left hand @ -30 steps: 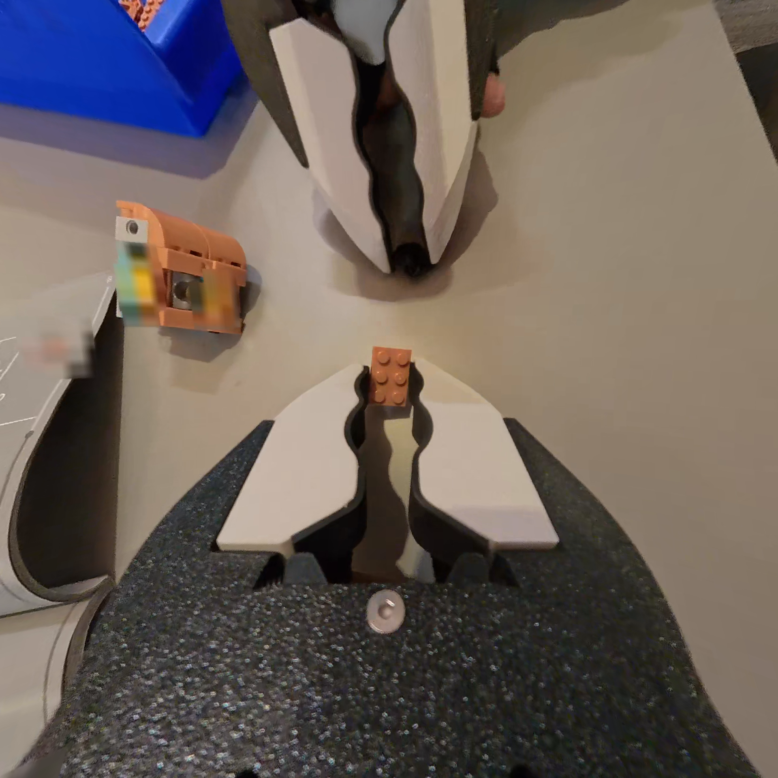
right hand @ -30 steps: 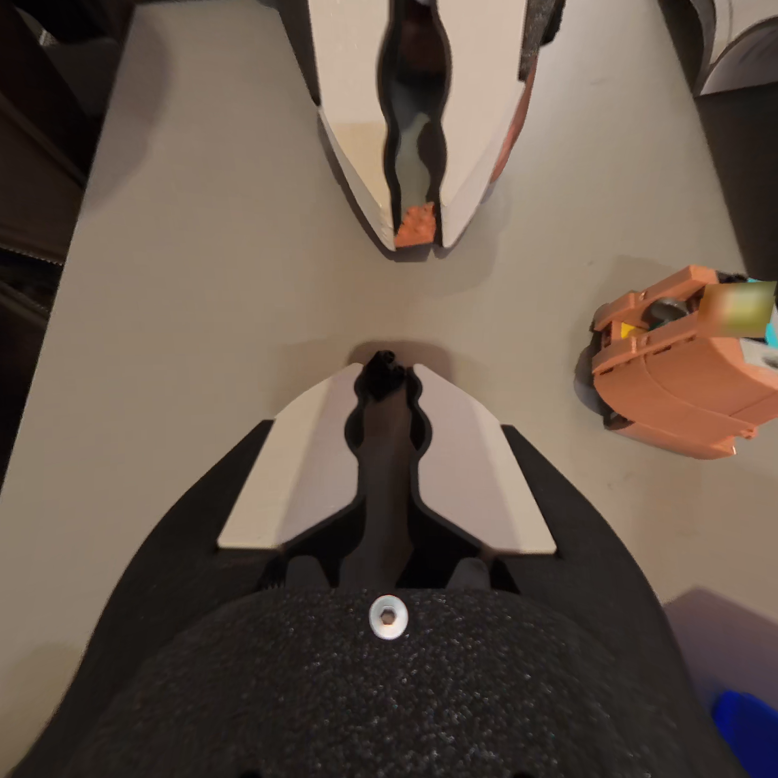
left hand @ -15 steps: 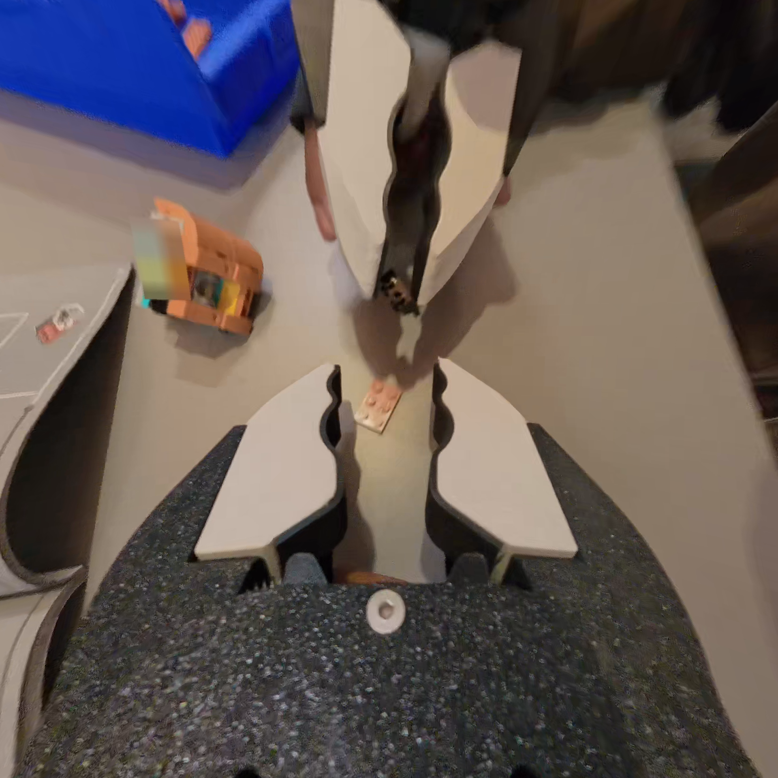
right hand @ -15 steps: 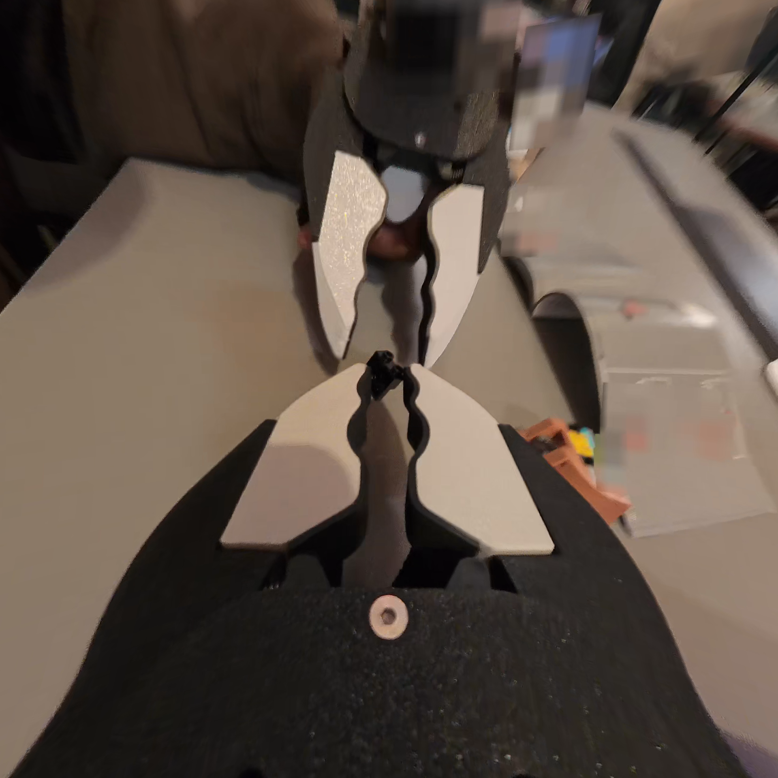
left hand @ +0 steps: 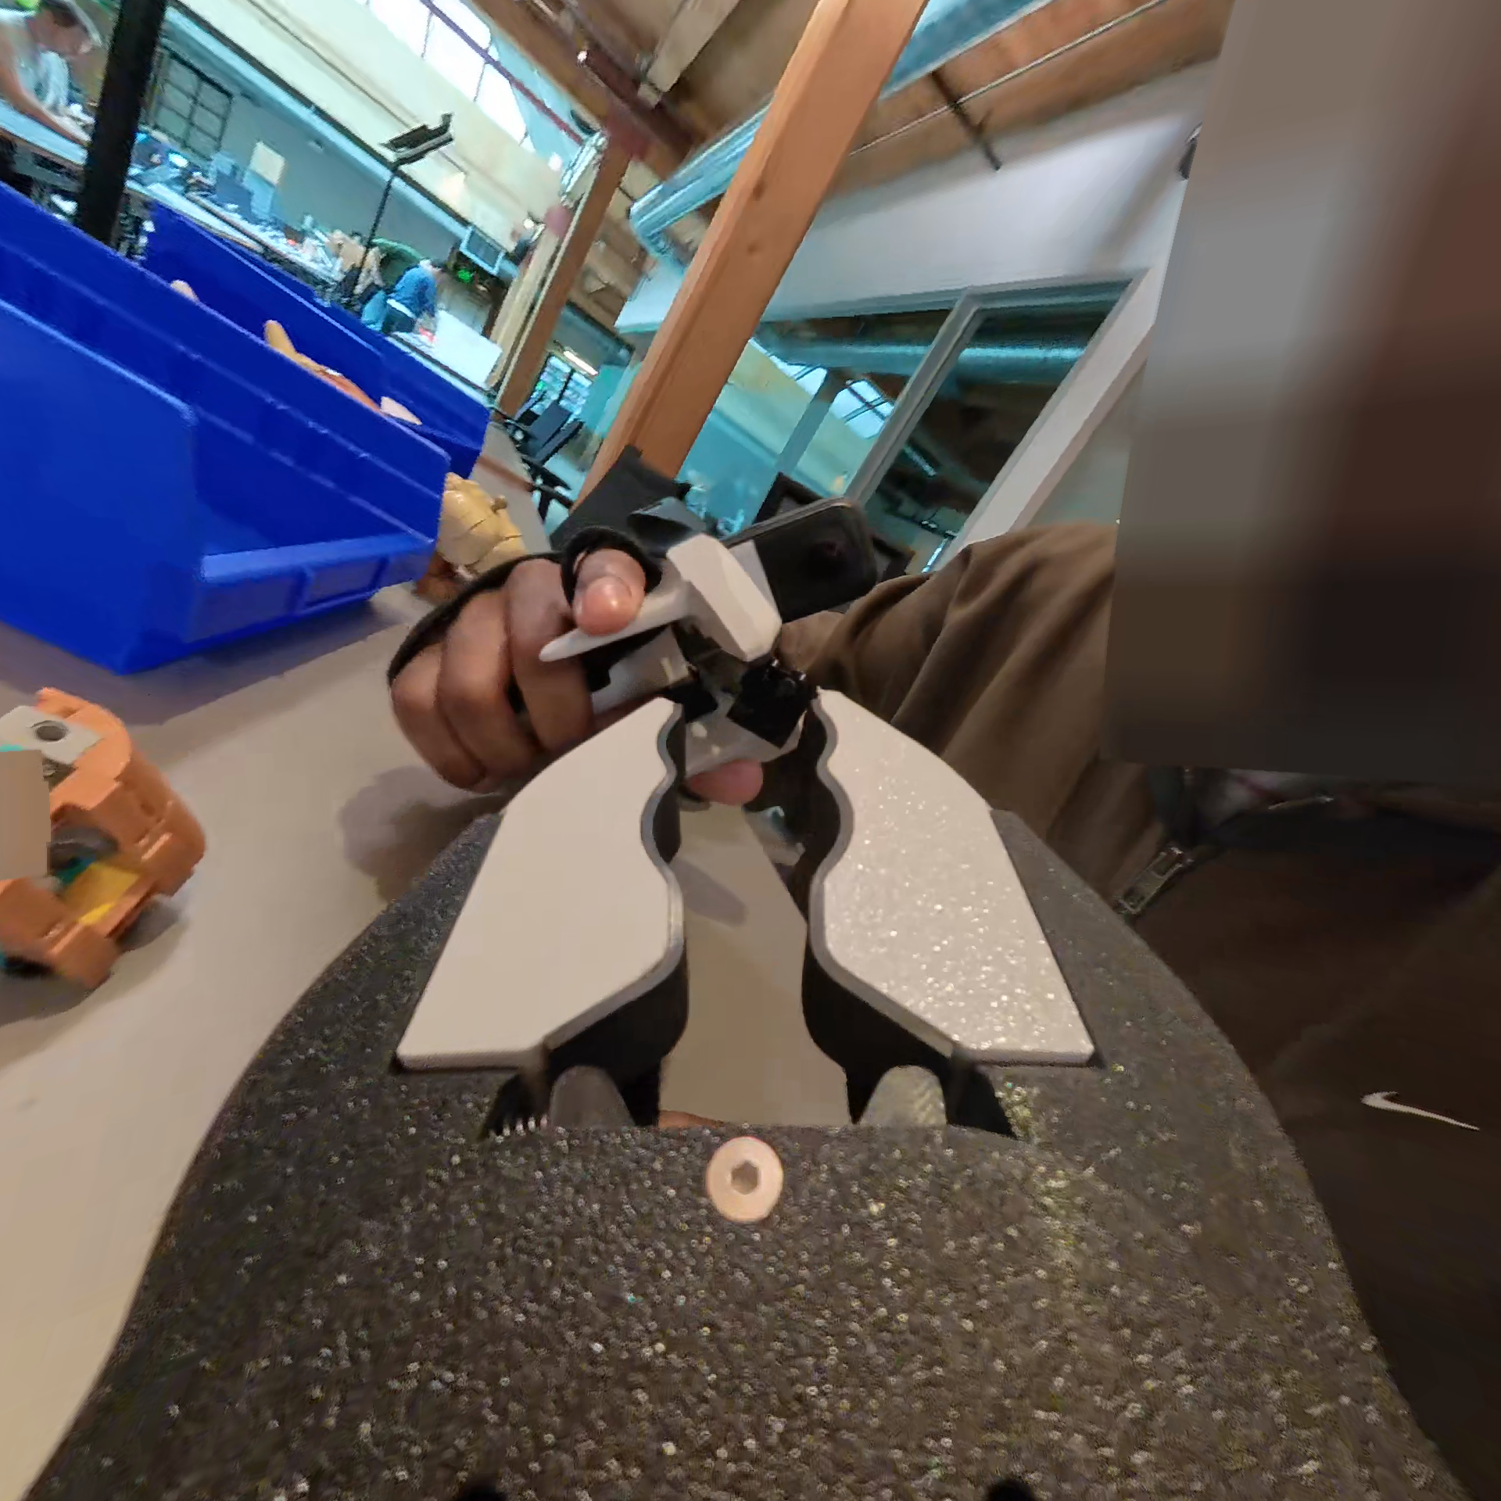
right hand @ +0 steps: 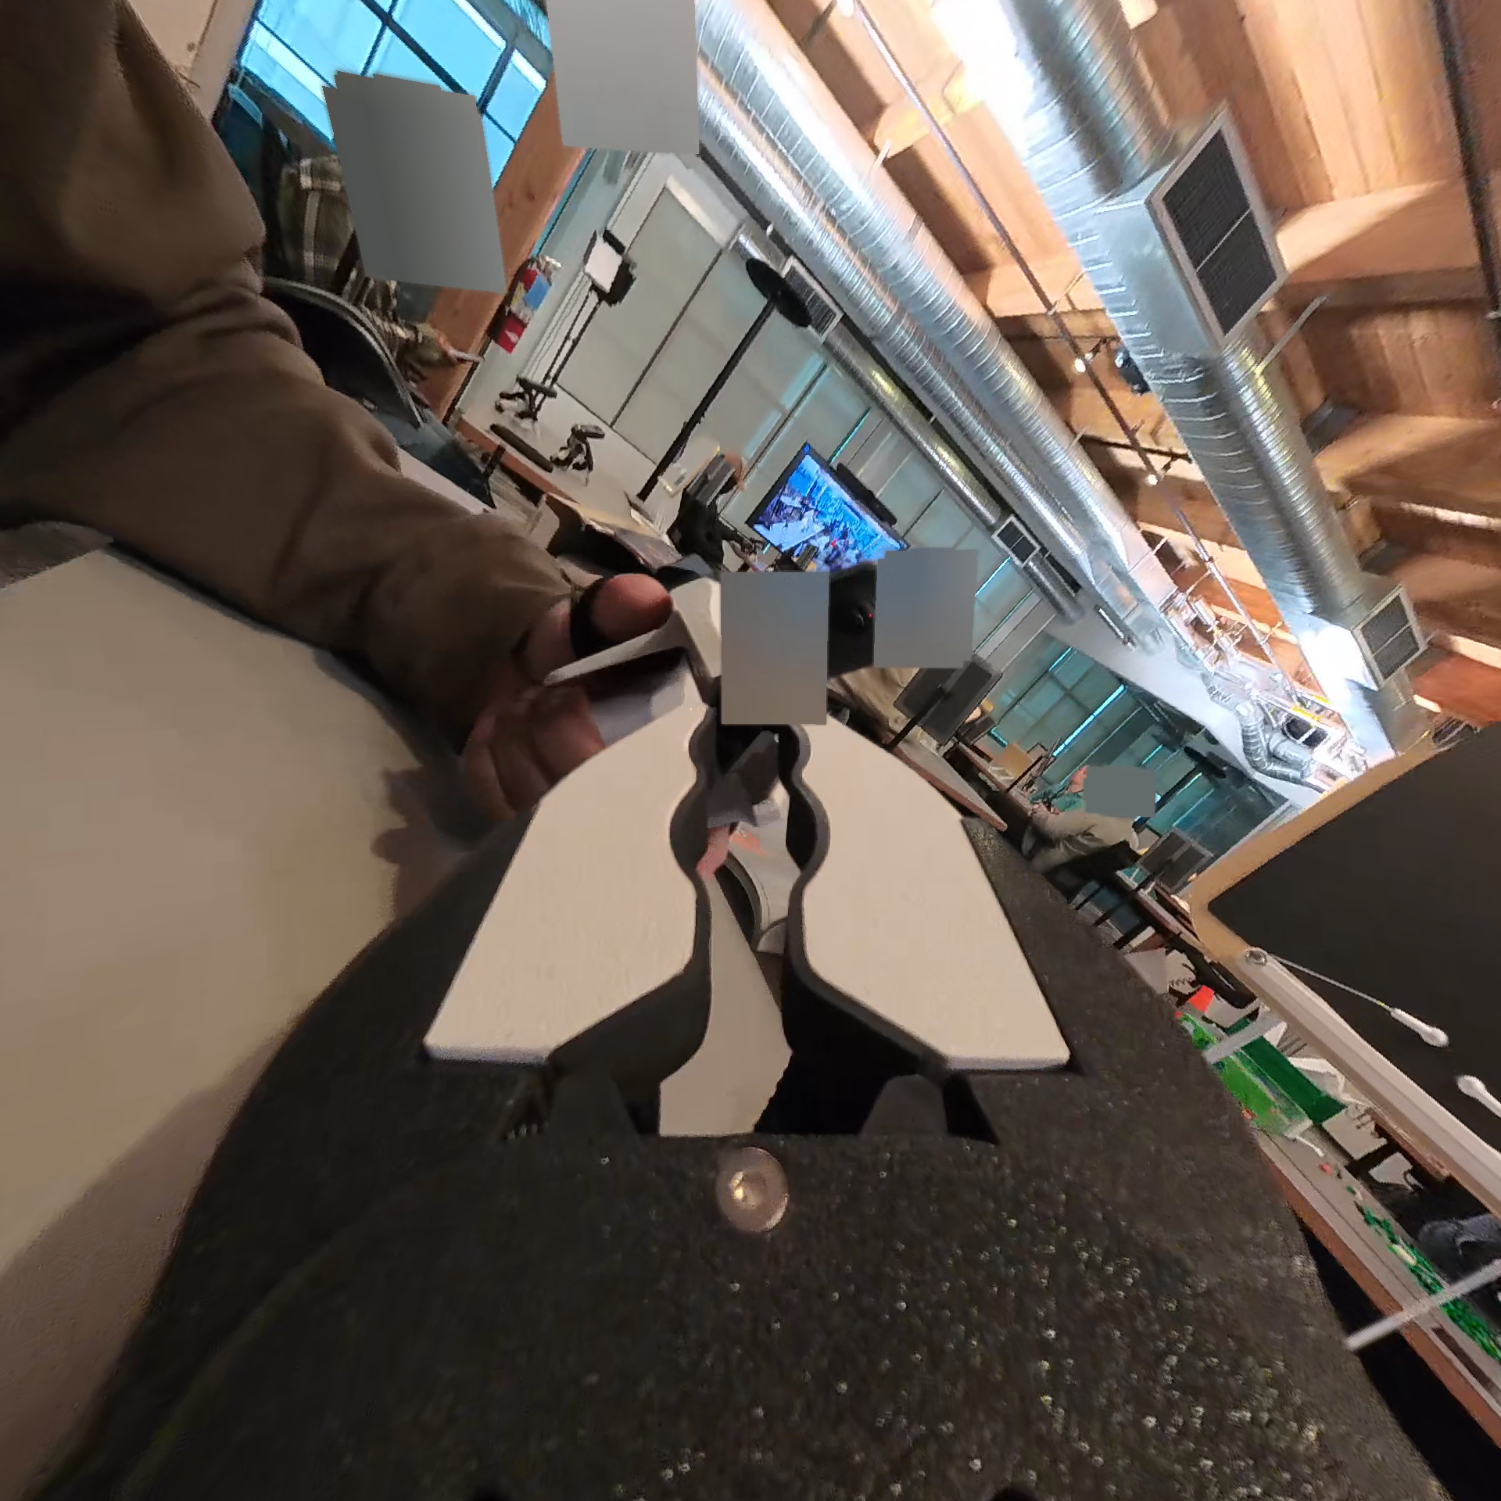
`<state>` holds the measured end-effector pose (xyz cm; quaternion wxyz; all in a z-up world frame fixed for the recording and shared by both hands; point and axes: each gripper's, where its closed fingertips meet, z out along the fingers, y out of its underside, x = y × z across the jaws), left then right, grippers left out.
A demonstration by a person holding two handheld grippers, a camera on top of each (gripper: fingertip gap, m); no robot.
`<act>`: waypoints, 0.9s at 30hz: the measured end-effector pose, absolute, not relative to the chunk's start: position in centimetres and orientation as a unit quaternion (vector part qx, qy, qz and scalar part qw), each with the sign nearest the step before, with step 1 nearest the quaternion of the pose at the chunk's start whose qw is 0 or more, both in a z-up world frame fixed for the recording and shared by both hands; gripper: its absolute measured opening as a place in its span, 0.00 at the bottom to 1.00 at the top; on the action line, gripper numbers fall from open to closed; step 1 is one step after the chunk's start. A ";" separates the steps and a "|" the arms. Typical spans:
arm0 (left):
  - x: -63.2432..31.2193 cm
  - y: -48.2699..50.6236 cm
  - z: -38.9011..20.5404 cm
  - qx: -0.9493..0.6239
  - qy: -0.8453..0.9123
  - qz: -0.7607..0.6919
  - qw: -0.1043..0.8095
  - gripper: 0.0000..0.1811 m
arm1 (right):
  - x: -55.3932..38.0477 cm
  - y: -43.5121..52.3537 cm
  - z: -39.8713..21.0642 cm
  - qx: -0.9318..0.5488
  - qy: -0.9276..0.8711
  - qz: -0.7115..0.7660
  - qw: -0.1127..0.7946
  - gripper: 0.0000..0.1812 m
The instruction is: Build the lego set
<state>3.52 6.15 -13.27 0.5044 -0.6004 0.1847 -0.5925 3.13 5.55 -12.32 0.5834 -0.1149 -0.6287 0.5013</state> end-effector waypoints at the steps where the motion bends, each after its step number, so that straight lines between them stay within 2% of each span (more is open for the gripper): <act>1: 3.8 6.0 -13.2 -0.595 0.187 -0.599 0.503 0.15 | 3.1 5.4 -12.3 -0.115 -0.626 0.503 0.585 0.08; 8: 4.3 5.8 -13.1 -0.583 0.193 -0.612 0.498 0.11 | 2.8 5.6 -12.4 -0.124 -0.620 0.513 0.581 0.08; 11: 3.9 6.0 -13.0 -0.592 0.201 -0.583 0.519 0.10 | 2.4 6.0 -13.0 -0.146 -0.629 0.515 0.564 0.15; 14: 2.9 6.7 -13.2 -0.627 0.226 -0.483 0.568 0.10 | 2.3 6.5 -13.4 -0.178 -0.636 0.530 0.532 0.18; 17: 1.3 7.9 -14.1 -0.670 0.285 -0.270 0.630 0.10 | 2.1 7.5 -13.2 -0.242 -0.627 0.573 0.470 0.18; 20: 0.2 8.9 -15.4 -0.690 0.347 -0.067 0.632 0.10 | 1.7 8.4 -13.6 -0.291 -0.626 0.587 0.423 0.18; 22: 0.4 9.0 -16.1 -0.689 0.374 -0.013 0.621 0.10 | 1.4 8.7 -14.4 -0.302 -0.641 0.565 0.423 0.17; 27: 1.2 9.1 -17.4 -0.693 0.399 0.000 0.600 0.10 | 1.3 8.2 -16.2 -0.306 -0.675 0.539 0.400 0.14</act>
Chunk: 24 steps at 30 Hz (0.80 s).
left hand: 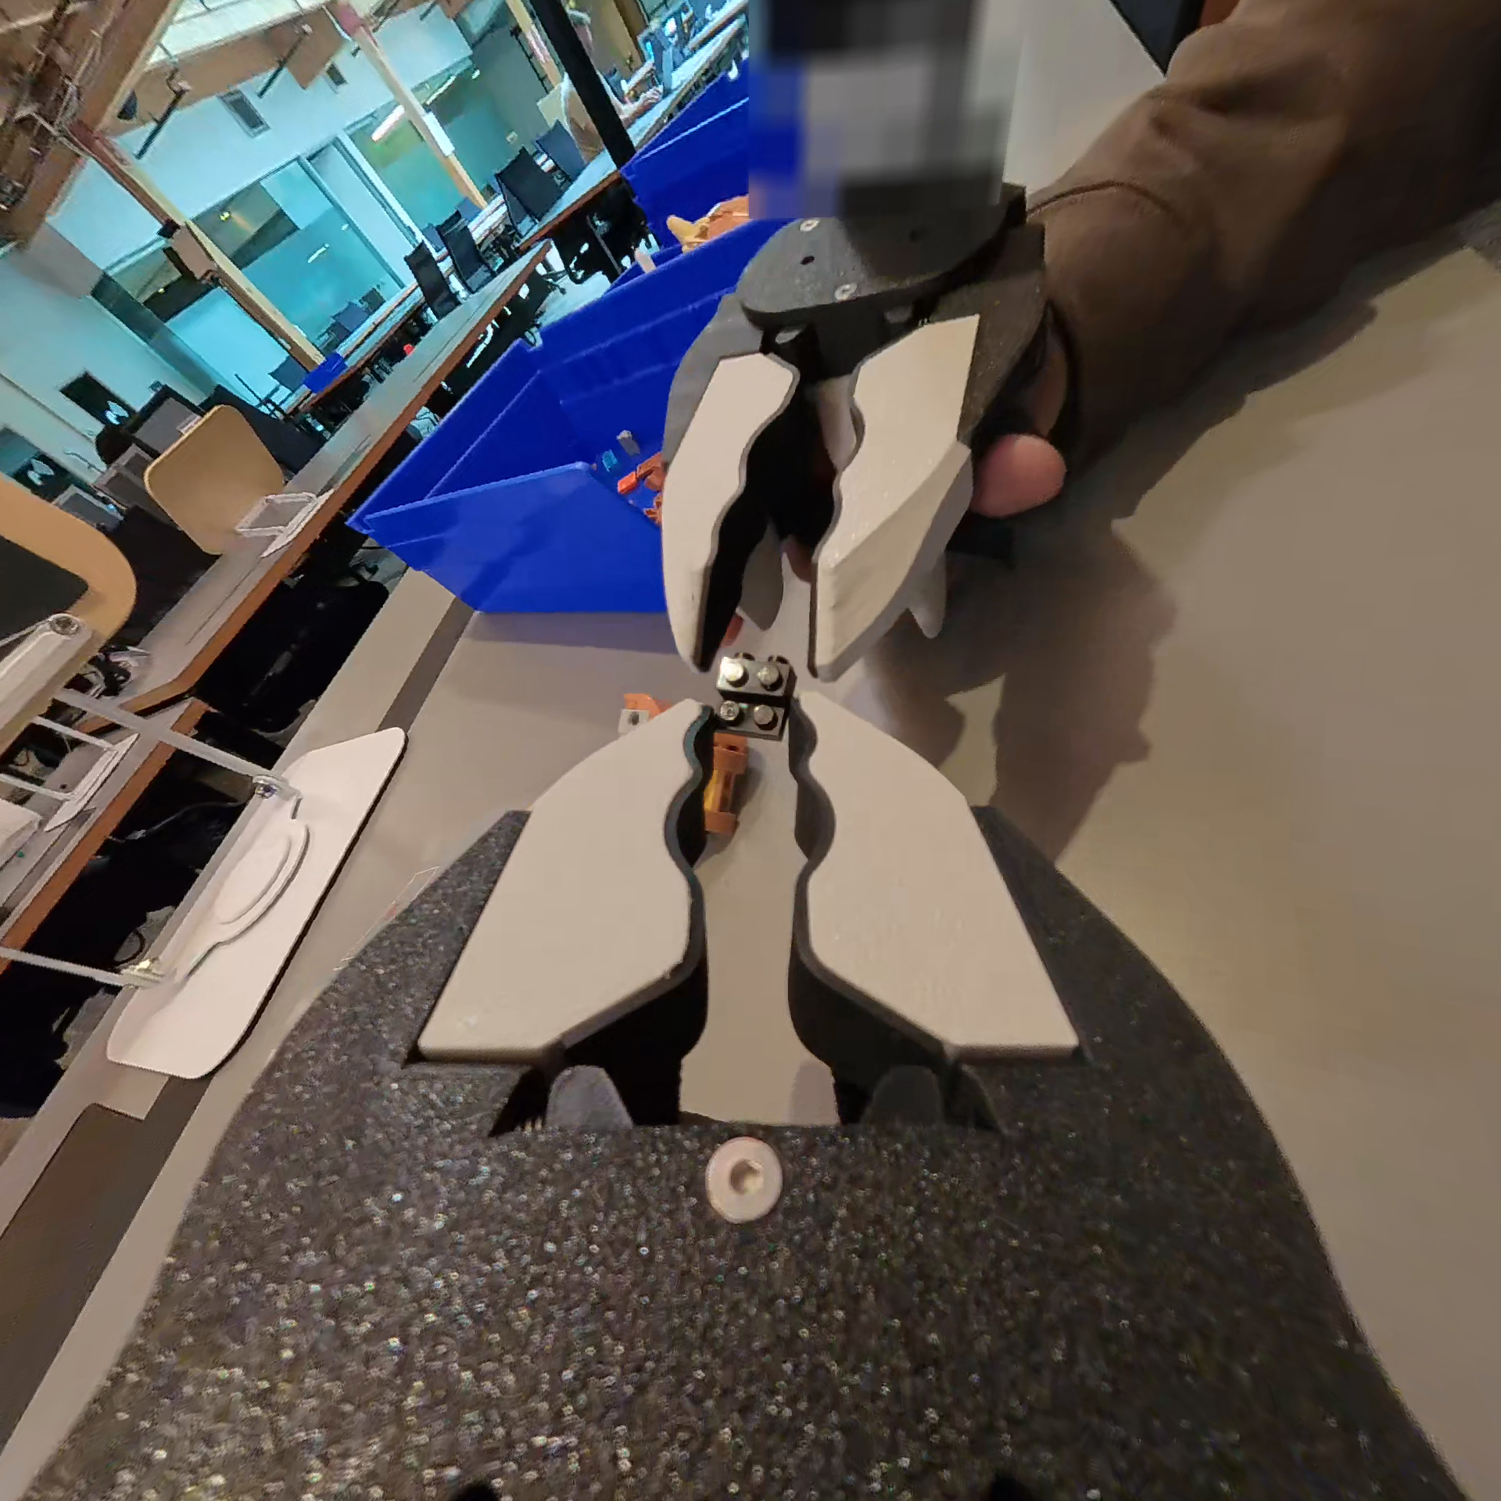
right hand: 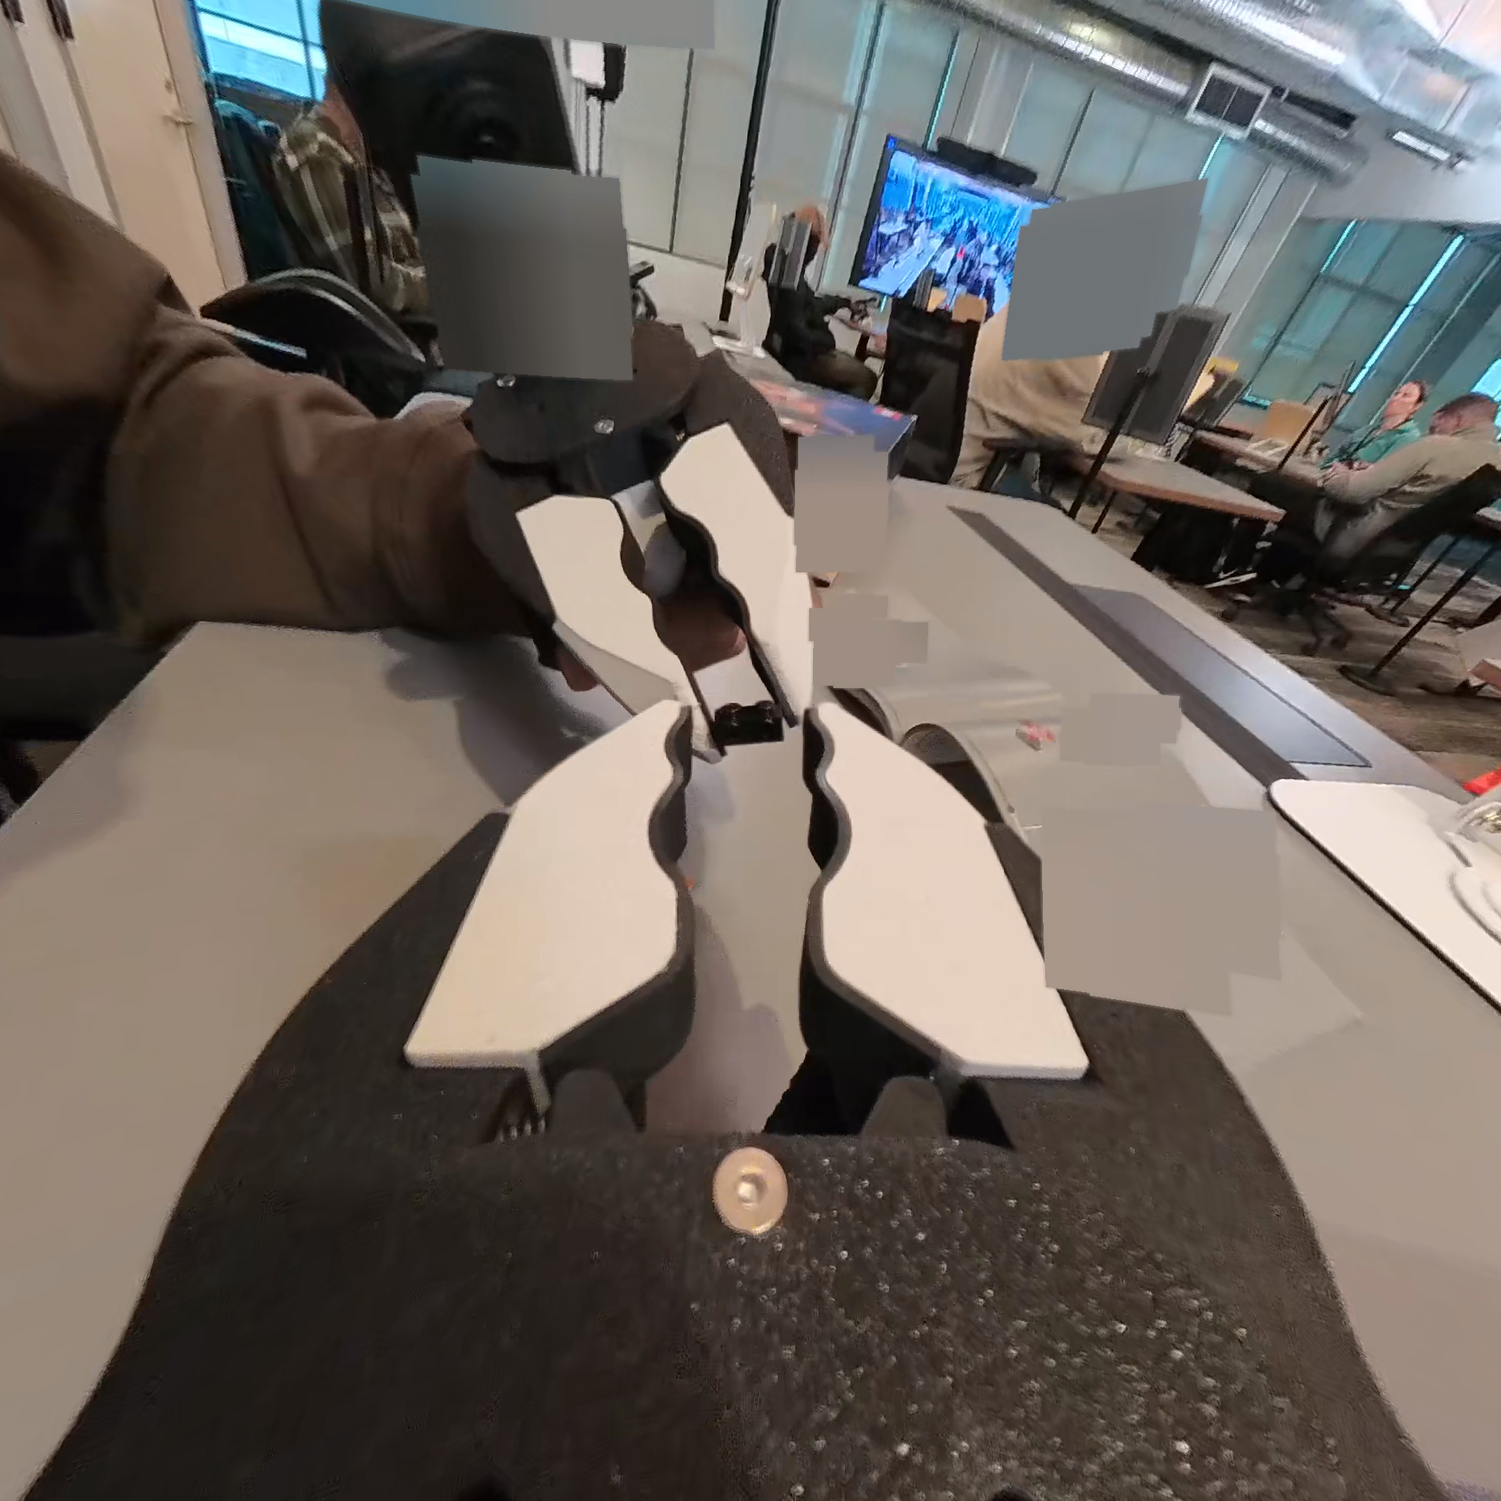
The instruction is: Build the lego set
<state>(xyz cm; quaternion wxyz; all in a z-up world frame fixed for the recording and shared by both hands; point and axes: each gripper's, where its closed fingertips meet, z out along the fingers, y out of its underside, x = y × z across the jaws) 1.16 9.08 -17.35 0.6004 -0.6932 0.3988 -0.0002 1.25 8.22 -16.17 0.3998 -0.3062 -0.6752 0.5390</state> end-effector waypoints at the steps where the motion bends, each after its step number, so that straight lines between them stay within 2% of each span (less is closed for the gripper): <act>1: 1.3 9.0 -17.4 -0.692 0.402 -0.002 0.600 0.10 | 1.2 8.2 -16.4 -0.308 -0.678 0.537 0.395 0.14; 7: 1.5 8.8 -17.7 -0.690 0.418 0.003 0.591 0.10 | 1.4 7.9 -16.8 -0.311 -0.687 0.544 0.368 0.09; 13: 1.8 8.4 -17.8 -0.688 0.423 -0.021 0.590 0.10 | 1.8 7.7 -16.9 -0.317 -0.692 0.556 0.335 0.09; 16: 0.5 8.3 -19.6 -0.734 0.409 -0.054 0.539 0.19 | 1.9 8.4 -17.1 -0.321 -0.700 0.545 0.330 0.09; 20: -0.2 7.3 -24.5 -0.790 0.436 -0.070 0.425 0.21 | 2.1 8.9 -17.8 -0.335 -0.707 0.545 0.302 0.09; 24: 0.2 7.4 -25.5 -0.801 0.433 -0.095 0.402 0.18 | 2.1 8.6 -18.6 -0.338 -0.717 0.541 0.280 0.09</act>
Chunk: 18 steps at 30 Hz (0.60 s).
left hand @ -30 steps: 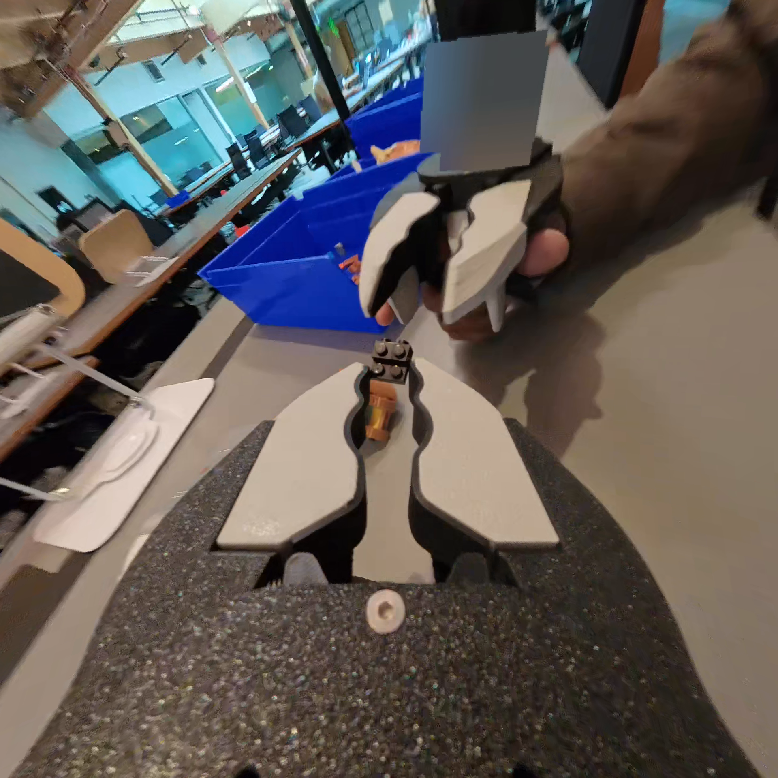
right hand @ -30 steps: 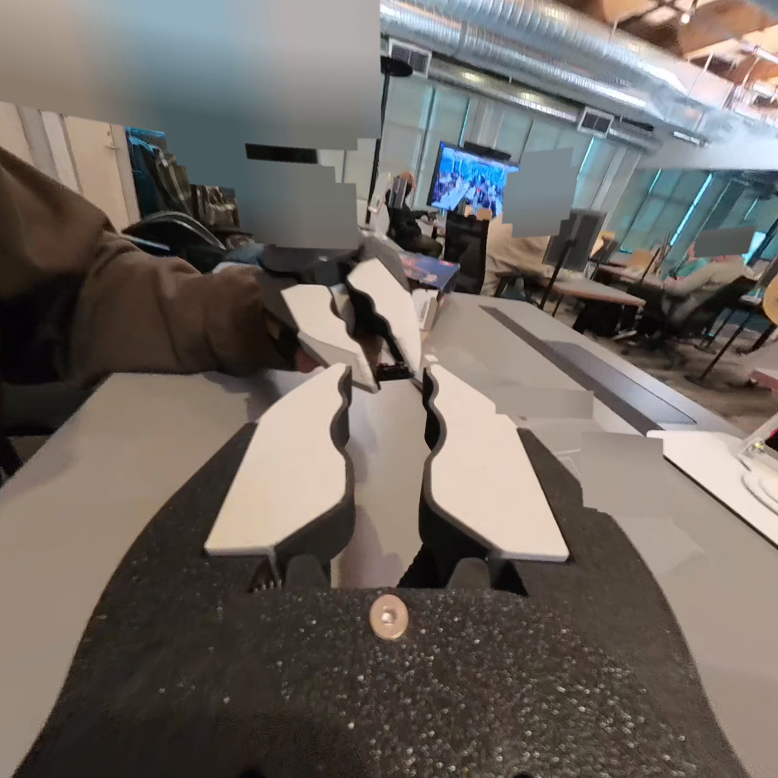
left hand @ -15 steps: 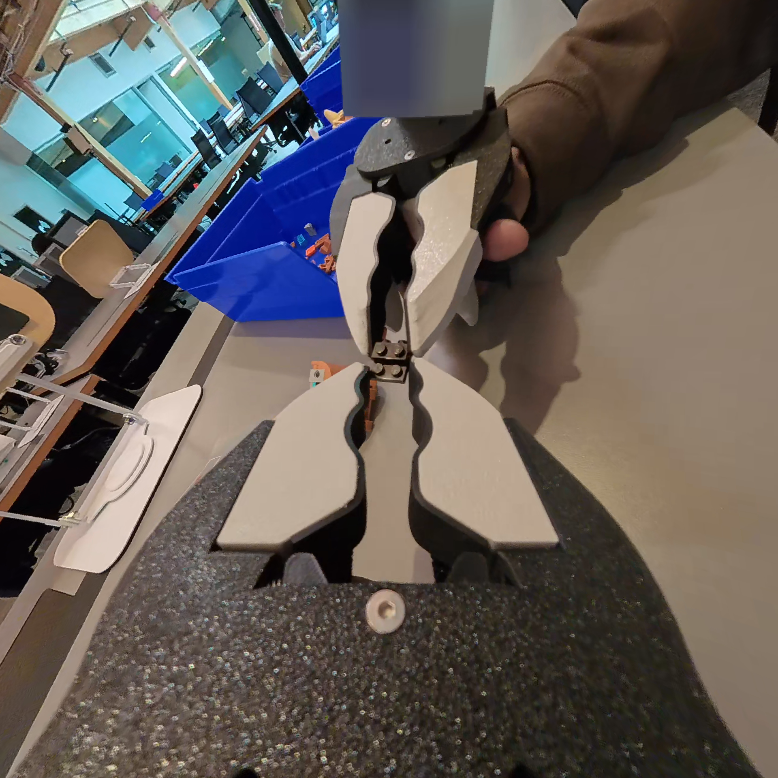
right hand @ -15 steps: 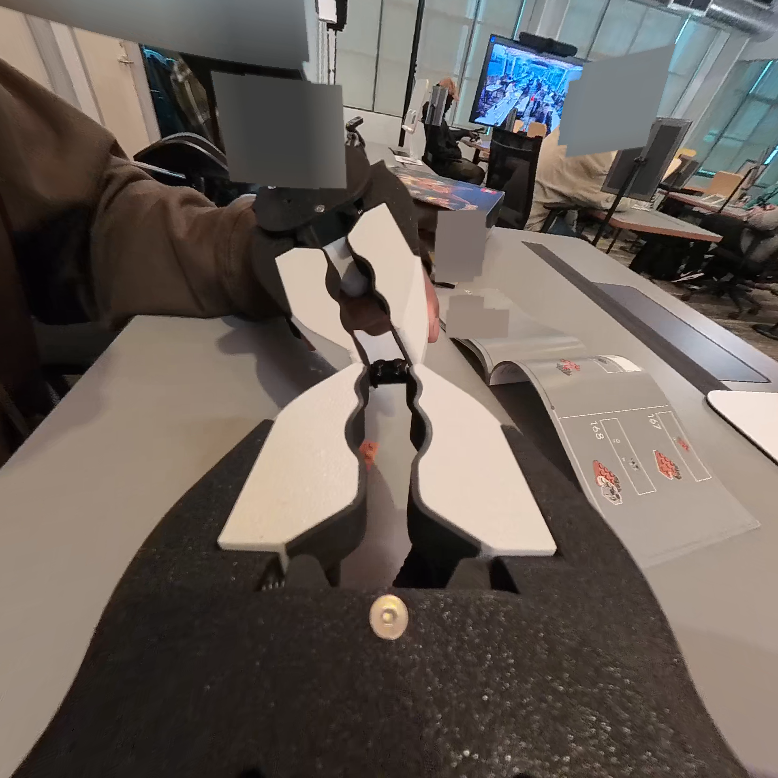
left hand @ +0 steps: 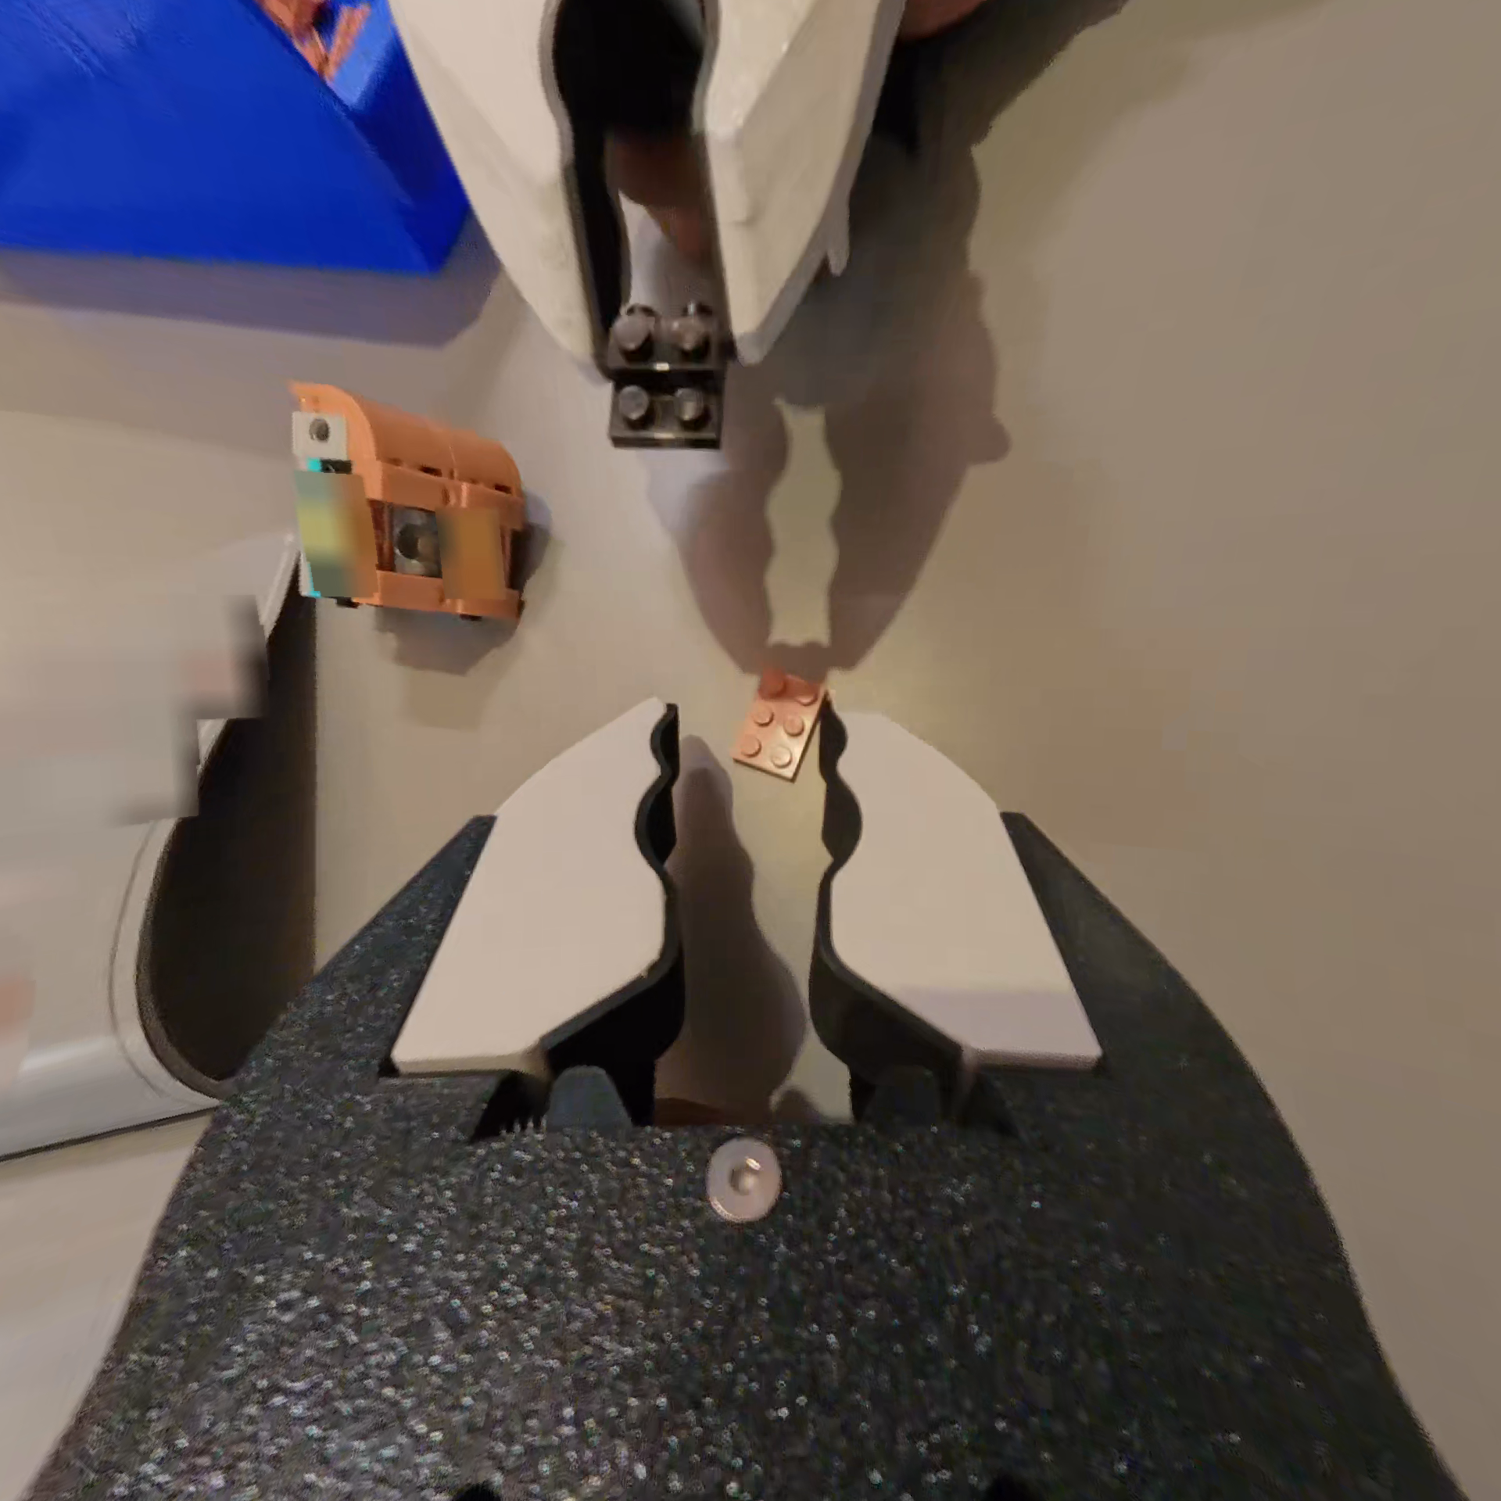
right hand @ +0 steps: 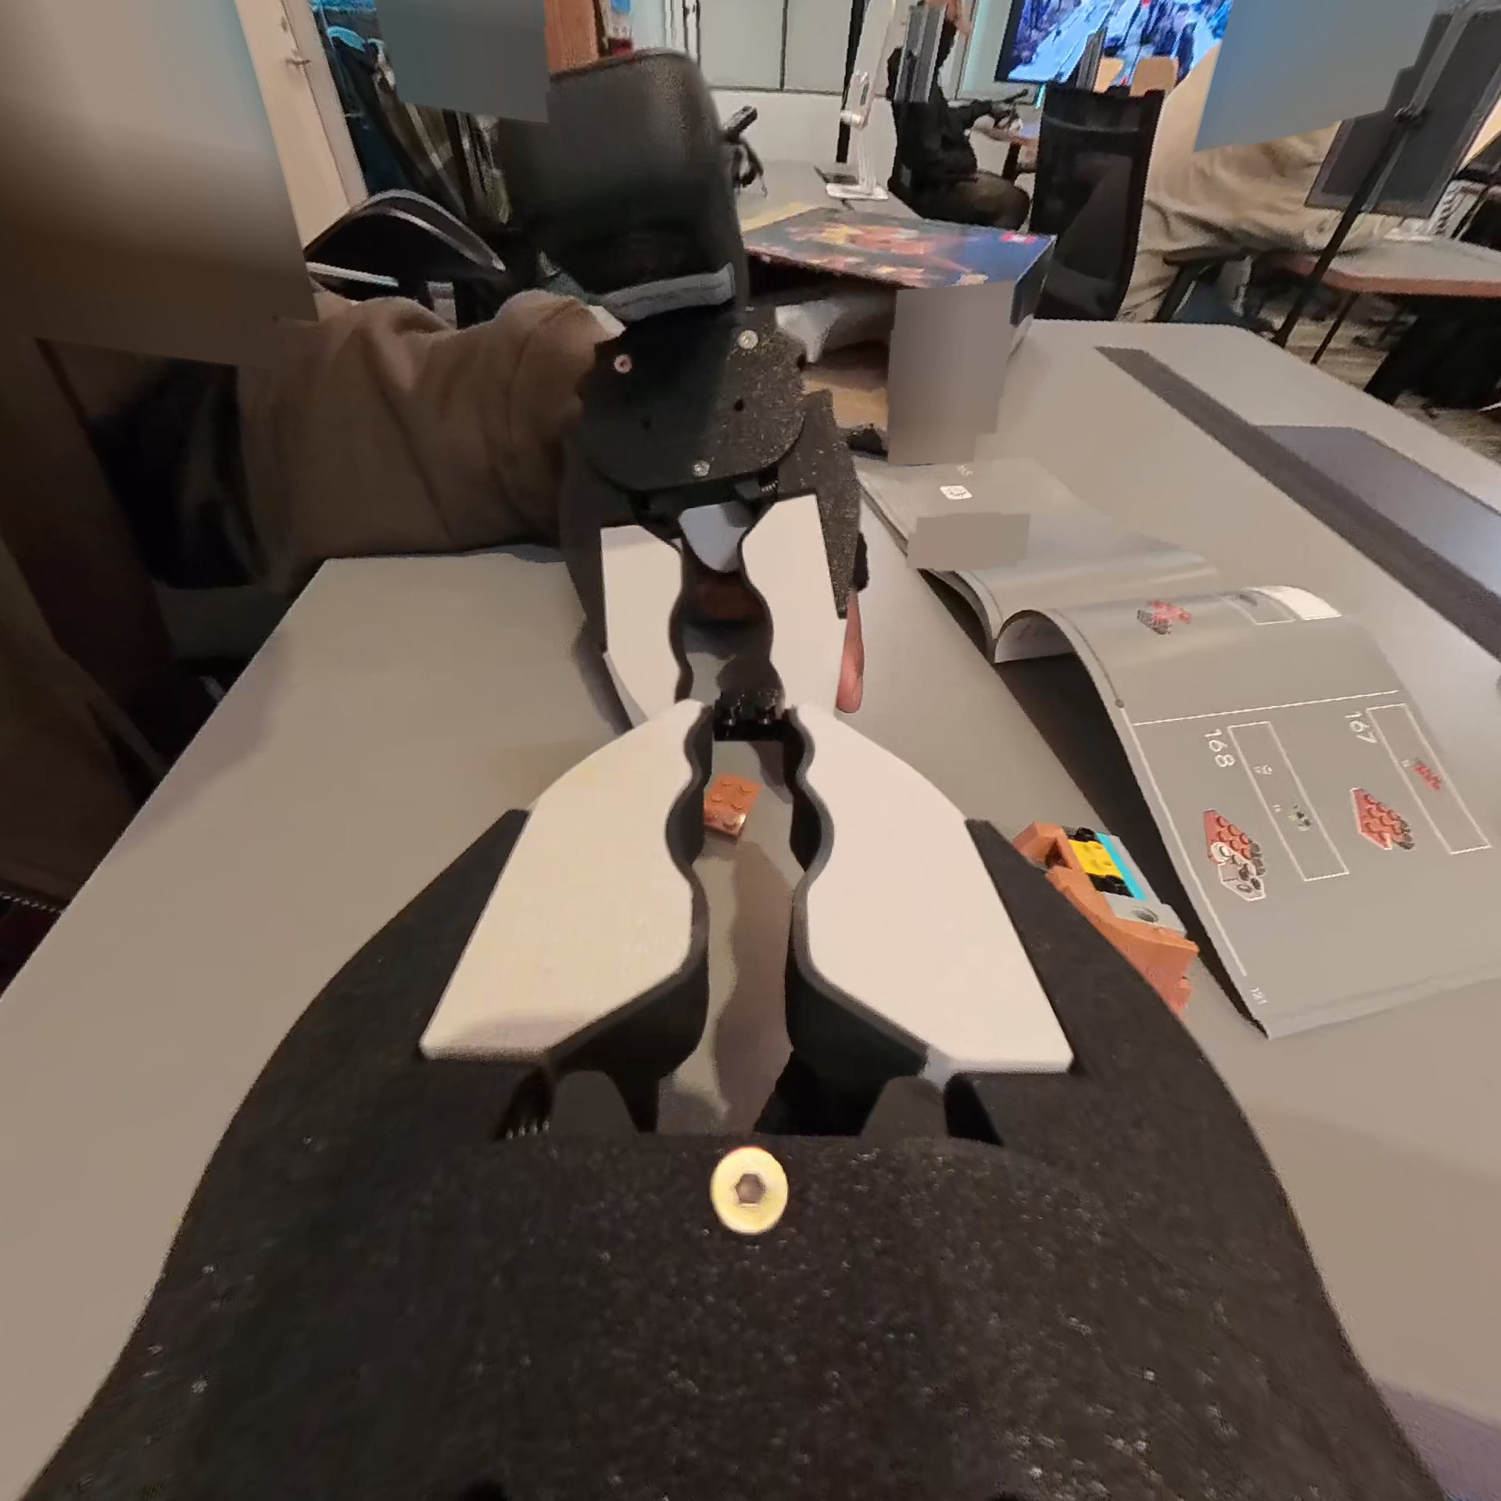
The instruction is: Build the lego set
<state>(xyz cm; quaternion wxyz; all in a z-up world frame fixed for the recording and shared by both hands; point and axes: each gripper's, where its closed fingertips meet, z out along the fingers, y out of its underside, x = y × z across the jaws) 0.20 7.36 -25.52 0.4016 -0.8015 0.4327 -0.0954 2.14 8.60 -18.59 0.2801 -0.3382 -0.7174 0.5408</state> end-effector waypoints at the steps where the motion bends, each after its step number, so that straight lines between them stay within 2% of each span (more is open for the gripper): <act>1: 0.3 7.2 -25.7 -0.805 0.432 -0.106 0.392 0.16 | 2.1 8.5 -18.8 -0.339 -0.720 0.539 0.276 0.09; 4: 0.7 6.9 -26.0 -0.812 0.433 -0.133 0.369 0.06 | 2.2 8.4 -19.1 -0.343 -0.723 0.538 0.265 0.09; 8: 0.8 7.0 -26.0 -0.816 0.424 -0.131 0.370 0.00 | 2.1 8.7 -19.3 -0.356 -0.722 0.535 0.255 0.09; 16: 0.0 7.3 -25.2 -0.824 0.384 -0.150 0.390 0.00 | 2.2 9.1 -19.9 -0.364 -0.729 0.523 0.248 0.09; 18: 0.1 7.3 -24.5 -0.818 0.371 -0.168 0.406 0.06 | 2.3 9.0 -19.7 -0.362 -0.725 0.532 0.243 0.09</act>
